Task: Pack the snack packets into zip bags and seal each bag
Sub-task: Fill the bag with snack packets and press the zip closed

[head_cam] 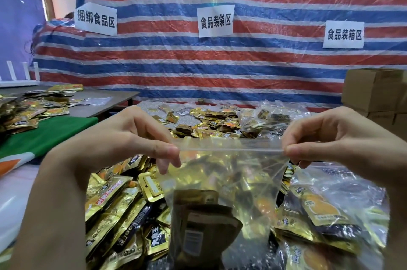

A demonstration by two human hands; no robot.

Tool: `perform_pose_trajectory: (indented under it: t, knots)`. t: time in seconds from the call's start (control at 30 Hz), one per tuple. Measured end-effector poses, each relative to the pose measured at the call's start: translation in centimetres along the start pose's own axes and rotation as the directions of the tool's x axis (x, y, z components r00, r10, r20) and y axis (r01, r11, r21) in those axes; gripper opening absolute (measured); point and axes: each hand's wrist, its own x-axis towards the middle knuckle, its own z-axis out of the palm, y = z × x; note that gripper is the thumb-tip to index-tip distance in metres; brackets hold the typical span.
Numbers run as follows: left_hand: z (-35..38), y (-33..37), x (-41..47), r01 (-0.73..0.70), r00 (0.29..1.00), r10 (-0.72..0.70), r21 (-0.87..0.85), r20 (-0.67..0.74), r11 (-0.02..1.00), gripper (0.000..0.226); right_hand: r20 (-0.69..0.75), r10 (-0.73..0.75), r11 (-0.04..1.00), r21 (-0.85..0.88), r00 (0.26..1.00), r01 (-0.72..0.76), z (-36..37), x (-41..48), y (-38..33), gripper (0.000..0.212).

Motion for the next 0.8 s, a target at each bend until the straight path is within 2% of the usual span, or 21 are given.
perform_pose_trajectory:
  t: [0.1,0.23,0.3,0.33,0.37,0.43,0.47,0.57,0.67,0.8]
  knots:
    - [0.3,0.0,0.4,0.048,0.999,-0.048,0.036,-0.009,0.998,0.035,0.011,0.089,0.994,-0.066,0.996,-0.088,0.6,0.8,0.4,0.006]
    - [0.6,-0.2,0.7,0.142,0.989,-0.145,0.094,0.018,0.985,0.023,-0.002,0.237,0.934,-0.276,0.971,-0.229,1.6,1.9,1.0,0.017]
    - [0.6,0.0,0.7,0.144,0.989,-0.147,0.091,0.021,0.985,0.025,-0.027,0.257,0.919,-0.302,0.966,-0.253,2.0,2.1,0.7,0.008]
    - [0.6,0.1,0.8,0.134,0.991,-0.136,0.078,0.014,0.988,0.027,-0.048,0.241,0.92,-0.307,0.969,-0.244,2.2,2.2,0.4,0.007]
    - [0.7,0.2,0.8,0.116,0.993,-0.117,0.063,0.006,0.991,0.027,-0.066,0.205,0.918,-0.333,0.976,-0.216,2.5,2.3,0.1,0.017]
    - [1.1,0.4,1.2,0.076,0.997,-0.075,0.053,-0.015,0.996,0.024,-0.086,0.061,0.903,-0.42,0.994,-0.091,3.5,2.6,-0.7,0.035]
    - [1.3,0.5,1.4,0.059,0.998,-0.058,0.057,-0.027,0.997,0.022,-0.081,-0.029,0.89,-0.455,0.996,-0.011,4.3,2.7,-1.2,0.036]
    - [1.9,0.7,1.9,0.019,0.999,-0.016,0.076,-0.048,0.997,0.02,-0.051,-0.182,0.862,-0.488,0.982,0.135,6.6,3.6,-2.0,0.023]
    - [2.2,0.8,2.0,-0.023,0.997,0.028,0.064,-0.075,0.998,0.022,-0.075,-0.204,0.852,-0.505,0.976,0.139,7.9,4.4,-2.1,0.008]
    - [2.2,1.0,2.0,-0.109,0.983,0.119,0.074,-0.143,0.991,0.014,-0.088,-0.215,0.831,-0.54,0.973,0.135,8.2,4.6,-1.9,0.011]
